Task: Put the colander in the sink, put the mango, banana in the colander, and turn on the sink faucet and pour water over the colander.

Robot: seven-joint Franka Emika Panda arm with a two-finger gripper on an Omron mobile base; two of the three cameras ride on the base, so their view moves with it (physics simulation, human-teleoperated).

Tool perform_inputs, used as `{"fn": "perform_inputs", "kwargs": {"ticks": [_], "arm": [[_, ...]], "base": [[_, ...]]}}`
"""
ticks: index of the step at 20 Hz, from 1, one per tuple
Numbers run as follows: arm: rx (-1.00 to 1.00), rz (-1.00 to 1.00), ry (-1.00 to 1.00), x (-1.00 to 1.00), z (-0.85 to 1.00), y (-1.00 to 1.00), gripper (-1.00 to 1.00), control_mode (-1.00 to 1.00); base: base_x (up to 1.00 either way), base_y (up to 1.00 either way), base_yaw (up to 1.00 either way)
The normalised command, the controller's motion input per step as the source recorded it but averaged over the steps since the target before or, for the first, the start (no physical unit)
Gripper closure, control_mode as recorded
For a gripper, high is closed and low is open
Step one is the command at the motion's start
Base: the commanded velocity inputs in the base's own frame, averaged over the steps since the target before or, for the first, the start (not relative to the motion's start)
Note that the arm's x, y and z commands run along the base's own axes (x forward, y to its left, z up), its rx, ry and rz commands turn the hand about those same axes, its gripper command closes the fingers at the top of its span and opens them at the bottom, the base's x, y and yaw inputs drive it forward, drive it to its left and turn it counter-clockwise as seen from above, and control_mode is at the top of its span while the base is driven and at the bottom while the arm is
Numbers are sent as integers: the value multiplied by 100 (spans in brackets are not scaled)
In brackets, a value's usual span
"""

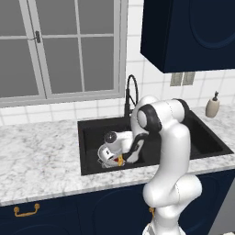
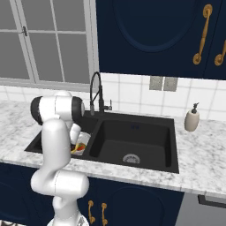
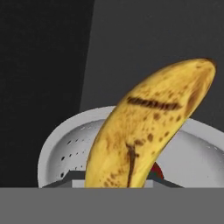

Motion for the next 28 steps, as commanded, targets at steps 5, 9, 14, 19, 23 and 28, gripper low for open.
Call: {"fn": "perform_inputs", "kwargs": {"ticks": [5,9,14,19,23,28], "arm": [[5,0,-5,53,0,-18,100,-100],[2,0,-5,39,0,-2,100,-100],[0,-1,-5,8,0,0,-100,-100],[0,-12,0,0,6,17,-100,-100],[4,-15,-7,0,59,42,-100,-100],[8,-18,-15,0,93,43,-100,-100]], "base": [[0,0,0],[0,0,0],[0,0,0],[0,0,0],[0,0,0],[0,0,0]]}}
